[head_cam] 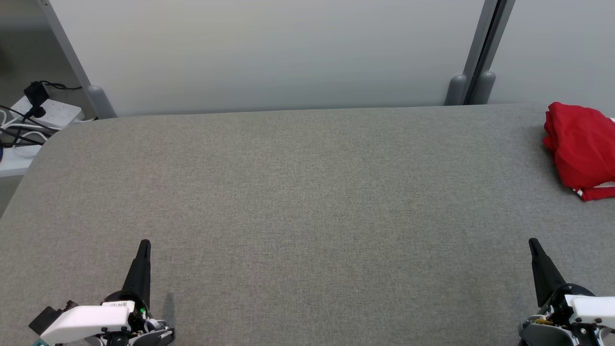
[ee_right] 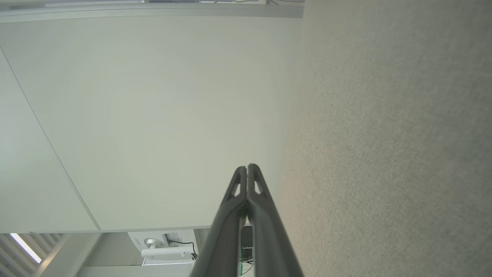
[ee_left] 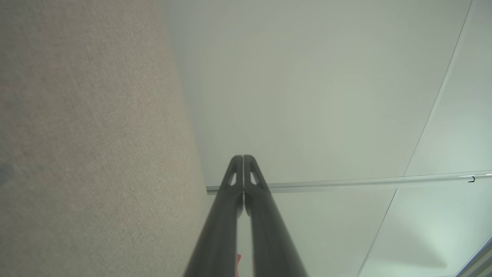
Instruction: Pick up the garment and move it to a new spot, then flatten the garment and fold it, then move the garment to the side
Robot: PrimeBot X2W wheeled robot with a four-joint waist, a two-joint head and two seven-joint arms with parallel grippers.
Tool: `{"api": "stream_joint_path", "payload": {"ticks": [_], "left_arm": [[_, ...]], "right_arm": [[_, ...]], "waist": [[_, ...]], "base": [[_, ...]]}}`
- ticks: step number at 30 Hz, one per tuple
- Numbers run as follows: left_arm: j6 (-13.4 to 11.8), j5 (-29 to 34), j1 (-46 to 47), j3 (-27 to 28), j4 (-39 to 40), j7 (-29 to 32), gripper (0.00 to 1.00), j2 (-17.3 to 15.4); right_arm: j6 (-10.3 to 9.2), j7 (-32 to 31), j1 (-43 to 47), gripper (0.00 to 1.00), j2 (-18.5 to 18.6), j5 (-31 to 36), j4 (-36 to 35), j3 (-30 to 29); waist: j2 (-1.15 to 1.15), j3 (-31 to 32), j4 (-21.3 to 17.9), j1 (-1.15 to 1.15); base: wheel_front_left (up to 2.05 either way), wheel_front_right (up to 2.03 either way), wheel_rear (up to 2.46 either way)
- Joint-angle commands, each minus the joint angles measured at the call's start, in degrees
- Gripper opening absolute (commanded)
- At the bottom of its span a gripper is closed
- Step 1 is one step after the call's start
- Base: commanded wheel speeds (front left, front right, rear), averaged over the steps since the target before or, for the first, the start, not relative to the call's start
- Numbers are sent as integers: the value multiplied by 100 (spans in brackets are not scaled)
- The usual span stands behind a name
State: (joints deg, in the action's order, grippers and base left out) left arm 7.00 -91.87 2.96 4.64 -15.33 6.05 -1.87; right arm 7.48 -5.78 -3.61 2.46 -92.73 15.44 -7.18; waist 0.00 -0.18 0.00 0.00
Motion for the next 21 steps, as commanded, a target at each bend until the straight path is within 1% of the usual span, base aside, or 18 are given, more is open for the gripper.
{"api": "stream_joint_path", "payload": {"ticks": [1, 21], "left_arm": [[48, -30, 323, 187, 129, 43, 0, -100], [48, -30, 323, 187, 129, 43, 0, -100]], "right_arm": [[1, -48, -254, 0, 66, 34, -143, 94], [1, -55, -255, 0, 60, 41, -143, 85]], "waist": [[0, 0, 0, 0], [0, 0, 0, 0]], "base": [[0, 0, 0], [0, 0, 0]]}}
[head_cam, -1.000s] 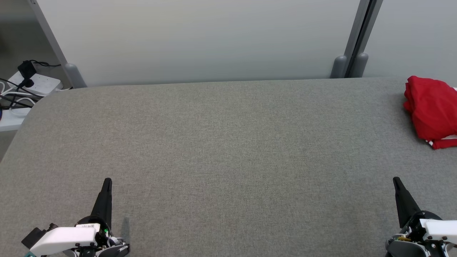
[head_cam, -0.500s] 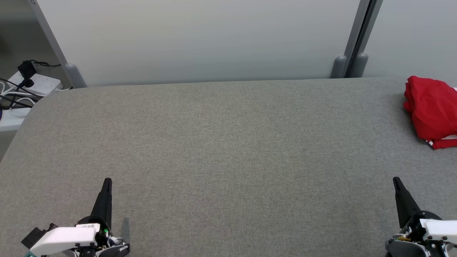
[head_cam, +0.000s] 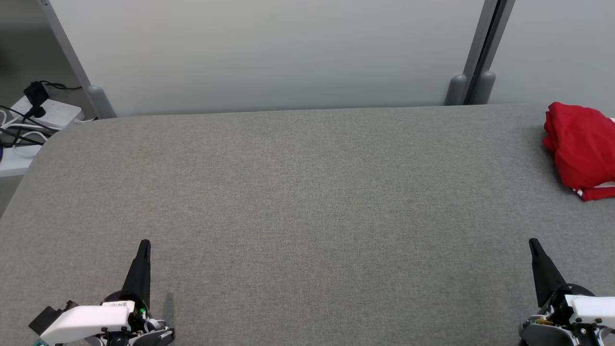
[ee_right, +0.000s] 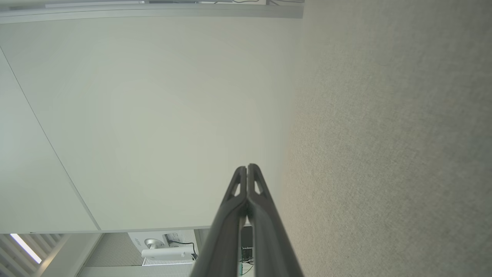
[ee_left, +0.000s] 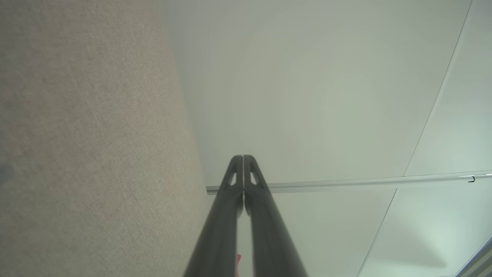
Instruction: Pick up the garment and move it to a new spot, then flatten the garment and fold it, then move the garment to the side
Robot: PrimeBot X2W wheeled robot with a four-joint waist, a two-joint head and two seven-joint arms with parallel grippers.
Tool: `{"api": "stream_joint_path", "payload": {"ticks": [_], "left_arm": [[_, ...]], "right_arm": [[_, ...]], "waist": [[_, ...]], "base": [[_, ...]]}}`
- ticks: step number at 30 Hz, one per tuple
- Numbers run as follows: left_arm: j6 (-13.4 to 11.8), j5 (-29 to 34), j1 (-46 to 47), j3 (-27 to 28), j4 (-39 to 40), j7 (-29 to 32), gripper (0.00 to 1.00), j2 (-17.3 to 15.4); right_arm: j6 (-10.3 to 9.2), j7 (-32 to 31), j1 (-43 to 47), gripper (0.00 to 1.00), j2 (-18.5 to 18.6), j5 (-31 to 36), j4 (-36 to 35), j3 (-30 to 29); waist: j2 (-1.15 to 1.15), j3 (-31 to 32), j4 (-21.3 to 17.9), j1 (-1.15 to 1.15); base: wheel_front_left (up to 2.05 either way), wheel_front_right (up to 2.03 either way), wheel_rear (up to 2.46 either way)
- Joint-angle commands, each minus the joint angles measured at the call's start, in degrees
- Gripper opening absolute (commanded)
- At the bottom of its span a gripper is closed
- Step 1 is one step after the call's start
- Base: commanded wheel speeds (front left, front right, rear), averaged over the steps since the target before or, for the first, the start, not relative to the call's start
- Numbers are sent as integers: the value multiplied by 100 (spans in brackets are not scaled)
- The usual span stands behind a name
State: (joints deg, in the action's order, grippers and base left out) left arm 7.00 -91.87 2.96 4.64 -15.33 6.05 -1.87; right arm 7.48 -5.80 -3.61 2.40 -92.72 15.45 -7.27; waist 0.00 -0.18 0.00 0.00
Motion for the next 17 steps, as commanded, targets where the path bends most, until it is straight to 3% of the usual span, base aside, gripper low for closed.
{"api": "stream_joint_path", "payload": {"ticks": [1, 17], "left_arm": [[48, -30, 323, 187, 129, 43, 0, -100], [48, -30, 323, 187, 129, 43, 0, -100]], "right_arm": [[1, -54, -255, 0, 65, 40, -144, 94], [1, -59, -256, 0, 61, 45, -144, 88]], "waist": [[0, 0, 0, 0], [0, 0, 0, 0]], "base": [[0, 0, 0], [0, 0, 0]]}}
